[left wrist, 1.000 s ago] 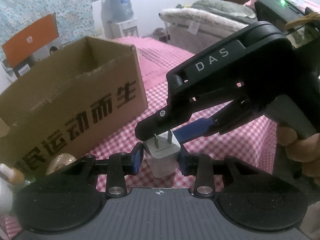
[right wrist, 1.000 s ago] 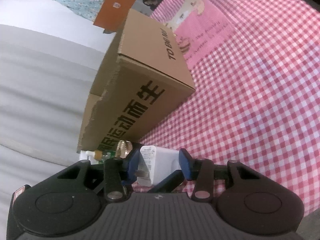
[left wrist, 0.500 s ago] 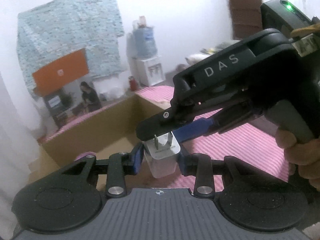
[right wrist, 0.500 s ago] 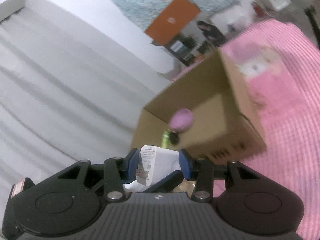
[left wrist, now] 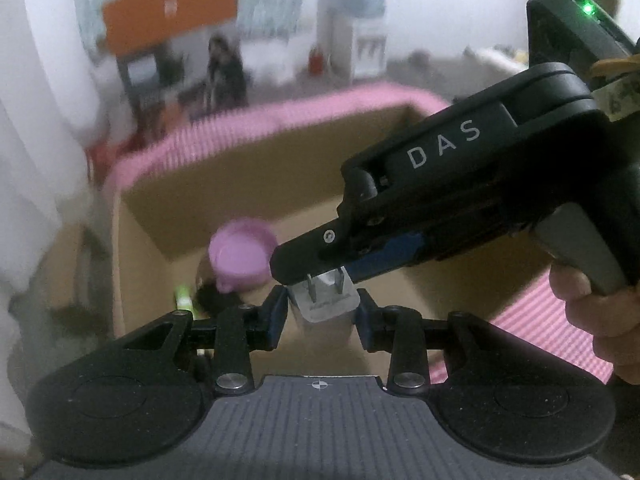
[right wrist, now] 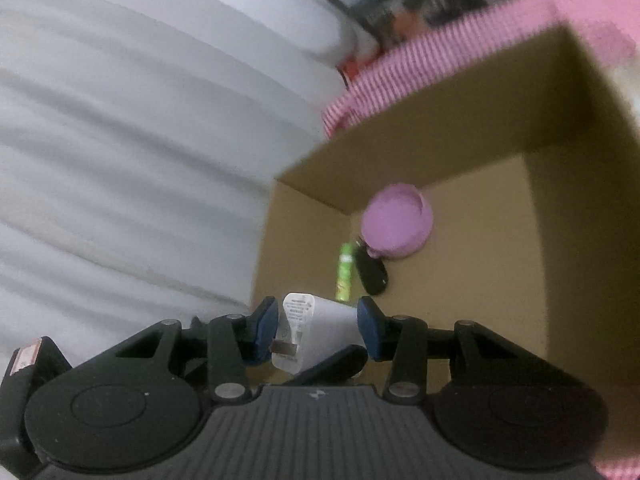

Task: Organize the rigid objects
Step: 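Lift the white charger with the right gripper and carry it into the box, then open the right gripper to release the charger in the box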

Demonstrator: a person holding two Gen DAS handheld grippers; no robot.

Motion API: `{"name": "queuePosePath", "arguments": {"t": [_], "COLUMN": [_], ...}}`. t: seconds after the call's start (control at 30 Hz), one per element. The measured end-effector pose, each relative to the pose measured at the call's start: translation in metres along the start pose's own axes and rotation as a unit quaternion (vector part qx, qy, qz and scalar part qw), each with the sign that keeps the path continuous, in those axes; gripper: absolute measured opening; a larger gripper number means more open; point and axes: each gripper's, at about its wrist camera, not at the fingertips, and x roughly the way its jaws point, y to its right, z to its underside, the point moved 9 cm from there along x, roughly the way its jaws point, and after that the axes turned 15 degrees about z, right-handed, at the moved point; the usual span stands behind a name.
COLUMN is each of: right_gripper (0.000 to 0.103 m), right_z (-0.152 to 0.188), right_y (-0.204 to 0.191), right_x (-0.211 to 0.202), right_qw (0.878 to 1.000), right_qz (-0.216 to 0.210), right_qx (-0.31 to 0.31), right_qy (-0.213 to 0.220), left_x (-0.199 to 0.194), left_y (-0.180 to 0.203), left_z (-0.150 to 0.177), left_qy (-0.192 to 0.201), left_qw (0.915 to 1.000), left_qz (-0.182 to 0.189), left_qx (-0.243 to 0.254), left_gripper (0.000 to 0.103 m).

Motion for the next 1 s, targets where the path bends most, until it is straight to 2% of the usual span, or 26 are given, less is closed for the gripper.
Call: {"name": "queuePosePath", "arguments": {"t": [0.2,0.27,0.37,0.67,0.8,1.0], "right_gripper": [0.047,0.047,0.047,0.048,0.051,0.051], "right_z": [-0.001,0.002,0.005,0.007,0.003,-0.003], "right_y": [0.009,0.01,0.013,0.012,0.013,0.009], "right_x": [0.051,0.06,0.072,0.077,0.076,0.061], "right_qw": [0.997,0.995,0.994,0.993,0.993,0.996], "right_qz": [0.025,0.032,0.036,0.035,0.029,0.021], "right_qx": [0.001,-0.001,-0.002,0.004,0.014,0.013], "right_qy": [-0.078,-0.093,-0.106,-0.115,-0.115,-0.09], "left_x": [0.026,0.031,0.039,0.033,0.026,0.005], "left_y": [-0.032,-0.039,-0.044,-0.041,-0.035,-0.027], "left_z": [0.012,0.016,0.018,0.022,0.018,0.013], "left_qy": [-0.069,-0.084,-0.097,-0.096,-0.082,-0.053], "left_qw": [0.9962,0.9938,0.9924,0.9922,0.9942,0.9968], "left_qz": [0.007,0.014,0.007,0.002,0.003,-0.003], "left_qx": [-0.053,-0.072,-0.076,-0.079,-0.07,-0.061], "left_gripper": [0.029,0.029,0.029,0.031,0.032,0.035]}}
